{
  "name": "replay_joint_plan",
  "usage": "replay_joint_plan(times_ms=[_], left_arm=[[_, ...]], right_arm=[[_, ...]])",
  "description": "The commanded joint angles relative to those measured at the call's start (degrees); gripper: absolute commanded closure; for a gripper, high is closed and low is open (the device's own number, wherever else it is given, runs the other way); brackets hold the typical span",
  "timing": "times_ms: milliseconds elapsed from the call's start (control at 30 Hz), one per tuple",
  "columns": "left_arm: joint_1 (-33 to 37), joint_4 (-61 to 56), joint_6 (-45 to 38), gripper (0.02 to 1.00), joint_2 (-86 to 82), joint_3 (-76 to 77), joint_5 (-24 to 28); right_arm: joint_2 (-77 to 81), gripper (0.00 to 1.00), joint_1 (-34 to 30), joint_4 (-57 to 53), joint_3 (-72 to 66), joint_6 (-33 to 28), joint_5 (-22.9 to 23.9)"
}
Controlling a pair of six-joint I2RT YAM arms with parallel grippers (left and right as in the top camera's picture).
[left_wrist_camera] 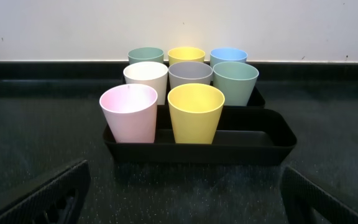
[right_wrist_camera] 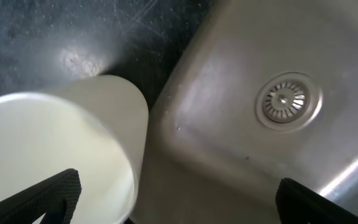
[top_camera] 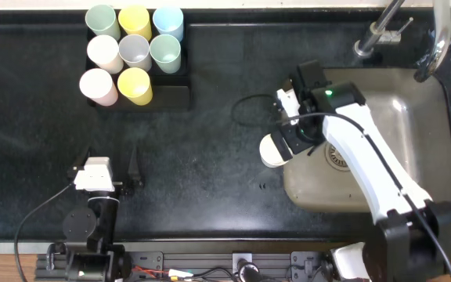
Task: Store Cups
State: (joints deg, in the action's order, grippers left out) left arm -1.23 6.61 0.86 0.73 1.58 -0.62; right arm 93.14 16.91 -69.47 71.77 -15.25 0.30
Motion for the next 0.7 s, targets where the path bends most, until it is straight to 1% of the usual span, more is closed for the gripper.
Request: replay_joint_plan(times_ms=[33, 467, 500, 567, 633, 700], left_arm=[[0.33, -0.07, -1.07, 0.02, -0.57, -0.26, 0.57], [0.33, -0.09, -1.07, 0.018, -0.57, -0.26, 0.57], [0.33, -0.07, -1.07, 0.018, -0.57, -0.26, 0.57], [0.33, -0.07, -1.09, 0.018, -0.57, -0.26, 0.57], [0.33, -0.07, -1.07, 0.018, -0.57, -0.26, 0.57], [0.33, -0.07, -1.07, 0.018, -0.57, -0.26, 0.57]], right_arm=[[1.25, 0.003, -0.07, 1.2, -0.39, -0.02, -1.7], [2.19, 0.009, -0.07, 2.05, -0.39, -0.04, -1.81], [2.19, 0.148, -0.07, 2.19, -0.39, -0.02, -1.81], [2.19, 0.584, -0.07, 2.43, -0.39, 0.02, -1.81], [2.21, 0.956, -0.07, 2.62, -0.39, 0.02, -1.79], [2.23, 0.956, -0.04, 2.97, -0.44, 0.04, -1.81]])
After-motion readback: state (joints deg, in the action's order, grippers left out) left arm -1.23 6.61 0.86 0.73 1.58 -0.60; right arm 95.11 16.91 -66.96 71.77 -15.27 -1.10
